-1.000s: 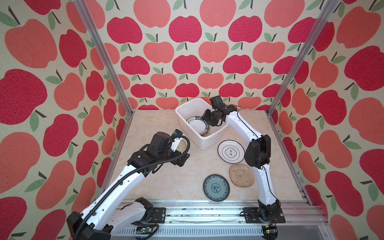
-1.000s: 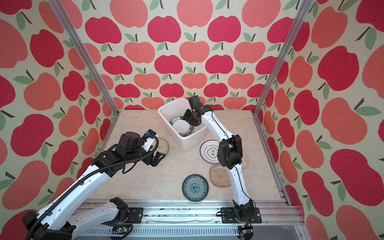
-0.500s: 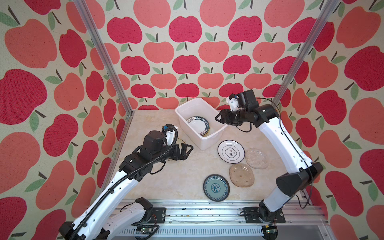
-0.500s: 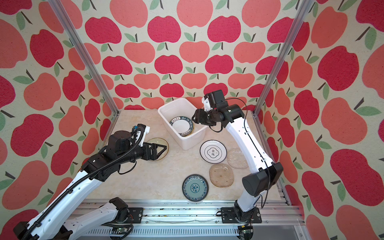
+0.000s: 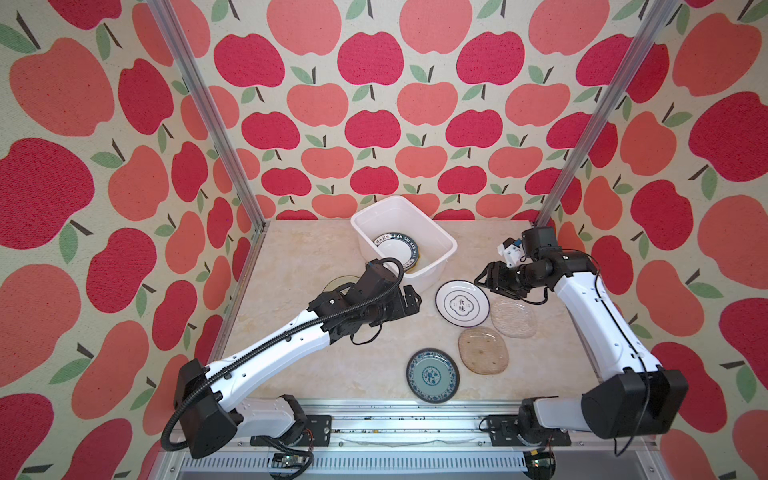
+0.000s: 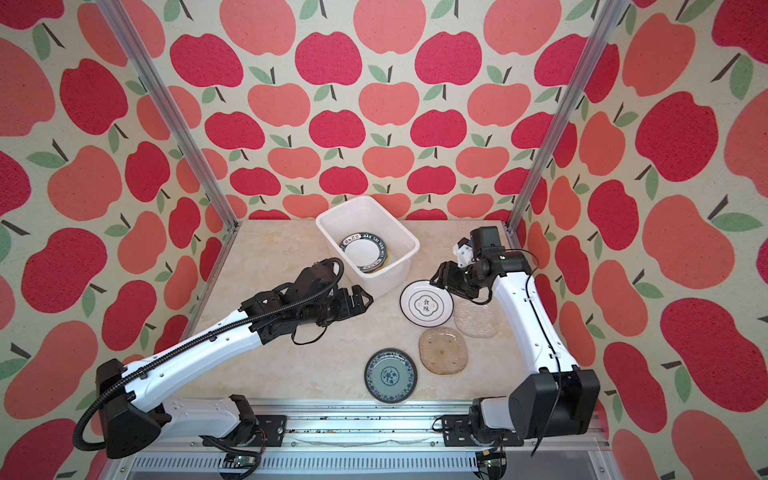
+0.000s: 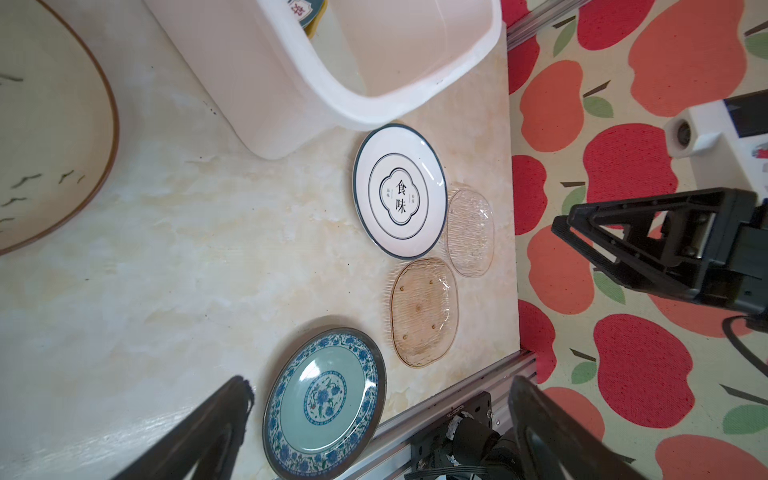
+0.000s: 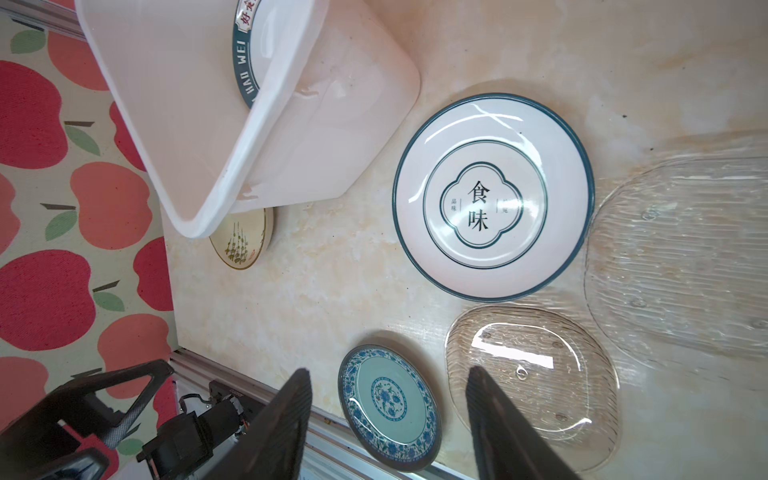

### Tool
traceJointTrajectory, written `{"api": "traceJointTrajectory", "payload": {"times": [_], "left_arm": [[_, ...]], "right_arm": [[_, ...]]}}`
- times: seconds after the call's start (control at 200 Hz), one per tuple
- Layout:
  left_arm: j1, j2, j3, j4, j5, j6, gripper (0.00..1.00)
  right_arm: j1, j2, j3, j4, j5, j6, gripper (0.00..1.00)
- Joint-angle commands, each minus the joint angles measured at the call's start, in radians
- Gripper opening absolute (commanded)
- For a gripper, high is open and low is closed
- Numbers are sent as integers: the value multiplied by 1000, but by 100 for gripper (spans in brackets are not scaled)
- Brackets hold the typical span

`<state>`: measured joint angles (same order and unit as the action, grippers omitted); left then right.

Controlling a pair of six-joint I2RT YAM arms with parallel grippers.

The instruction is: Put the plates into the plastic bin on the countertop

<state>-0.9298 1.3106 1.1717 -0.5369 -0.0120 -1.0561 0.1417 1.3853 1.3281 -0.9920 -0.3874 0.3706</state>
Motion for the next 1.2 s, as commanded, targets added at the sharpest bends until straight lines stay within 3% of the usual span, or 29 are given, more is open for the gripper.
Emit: {"api": "traceJointTrajectory", "payload": {"times": [0.0, 0.195, 0.375, 0.76, 1.196], "left_arm": [[-65, 54, 37, 43, -187, -235, 99], [-139, 238, 95, 86, -196, -422, 99], [-146, 364, 95, 156, -166, -544, 99], [-141, 542, 194, 209, -159, -499, 100], [-101, 685, 221, 347, -94, -437, 98]], "right_arm": [[-61, 36, -24, 26, -30, -81, 64], [-120, 160, 0, 98, -32, -133, 67], [-121, 273, 36, 136, -22, -169, 70], [-122, 464, 104, 184, 46, -293, 71], [-122, 618, 152, 218, 15, -297, 71]]}}
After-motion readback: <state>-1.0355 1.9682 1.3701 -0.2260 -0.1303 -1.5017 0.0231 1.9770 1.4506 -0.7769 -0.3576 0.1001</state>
